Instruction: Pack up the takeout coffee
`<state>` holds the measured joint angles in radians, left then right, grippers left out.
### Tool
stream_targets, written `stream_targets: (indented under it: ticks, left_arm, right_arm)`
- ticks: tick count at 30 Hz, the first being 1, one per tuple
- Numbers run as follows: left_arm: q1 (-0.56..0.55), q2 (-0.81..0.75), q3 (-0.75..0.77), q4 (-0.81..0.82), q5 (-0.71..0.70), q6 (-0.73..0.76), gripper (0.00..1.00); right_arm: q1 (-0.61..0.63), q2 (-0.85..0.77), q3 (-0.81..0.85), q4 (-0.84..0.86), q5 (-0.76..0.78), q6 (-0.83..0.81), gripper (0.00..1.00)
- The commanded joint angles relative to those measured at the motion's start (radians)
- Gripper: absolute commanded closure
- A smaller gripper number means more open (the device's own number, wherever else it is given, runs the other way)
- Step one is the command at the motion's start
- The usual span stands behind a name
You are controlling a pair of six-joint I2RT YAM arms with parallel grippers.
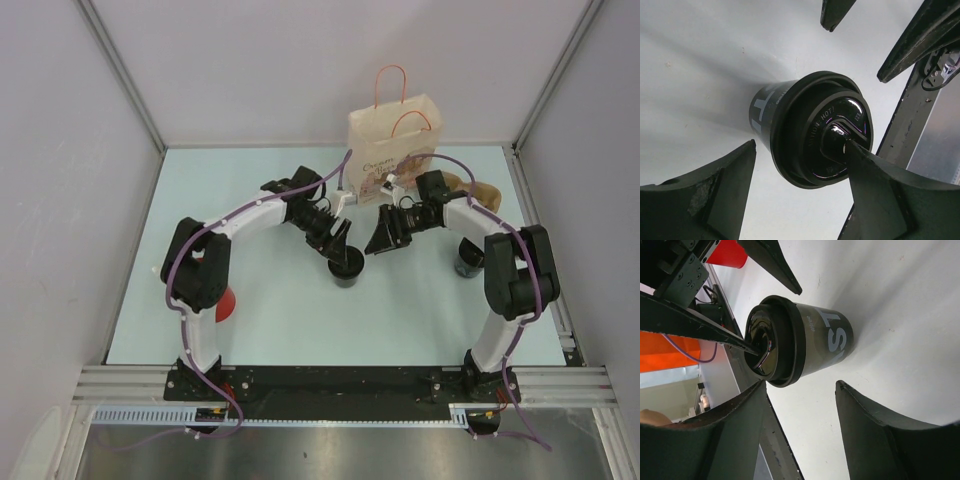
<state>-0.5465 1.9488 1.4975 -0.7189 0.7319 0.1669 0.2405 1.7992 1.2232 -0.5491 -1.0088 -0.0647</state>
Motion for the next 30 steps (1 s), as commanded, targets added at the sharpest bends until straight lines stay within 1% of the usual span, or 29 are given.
stream_targets:
  ticks: [1, 6, 10, 13, 14, 19, 23, 30]
  left_arm:
    - [-0.009, 0.002, -0.005, 0.027, -0.025, 0.013, 0.24]
    - [-0.009, 0.015, -0.006, 0.024, -0.029, 0.014, 0.27]
    - [-0.009, 0.024, -0.008, 0.022, -0.037, 0.014, 0.3]
    - [-0.009, 0.029, -0.01, 0.022, -0.04, 0.013, 0.31]
    - [-0.009, 0.03, -0.011, 0.022, -0.045, 0.013, 0.31]
    - [-0.01, 0.032, -0.011, 0.022, -0.048, 0.011, 0.32]
    - [-0.012, 0.033, -0.013, 0.026, -0.046, 0.008, 0.32]
    - [-0.013, 0.025, -0.019, 0.027, -0.051, 0.006, 0.32]
  right_arm:
    - [-0.003, 0.009, -0.001, 0.012, -0.043, -0.018, 0.39]
    - [-0.004, 0.032, 0.001, 0.023, -0.063, -0.014, 0.41]
    - [-0.006, 0.078, 0.002, 0.044, -0.123, 0.012, 0.44]
    - [-0.015, 0.097, 0.002, 0.081, -0.157, 0.051, 0.53]
    - [-0.017, 0.1, 0.001, 0.09, -0.16, 0.058, 0.54]
    - [-0.023, 0.107, 0.002, 0.106, -0.178, 0.06, 0.55]
    - [-0.024, 0.123, 0.001, 0.155, -0.192, 0.121, 0.55]
    - [-0.006, 0.15, 0.002, 0.189, -0.186, 0.14, 0.55]
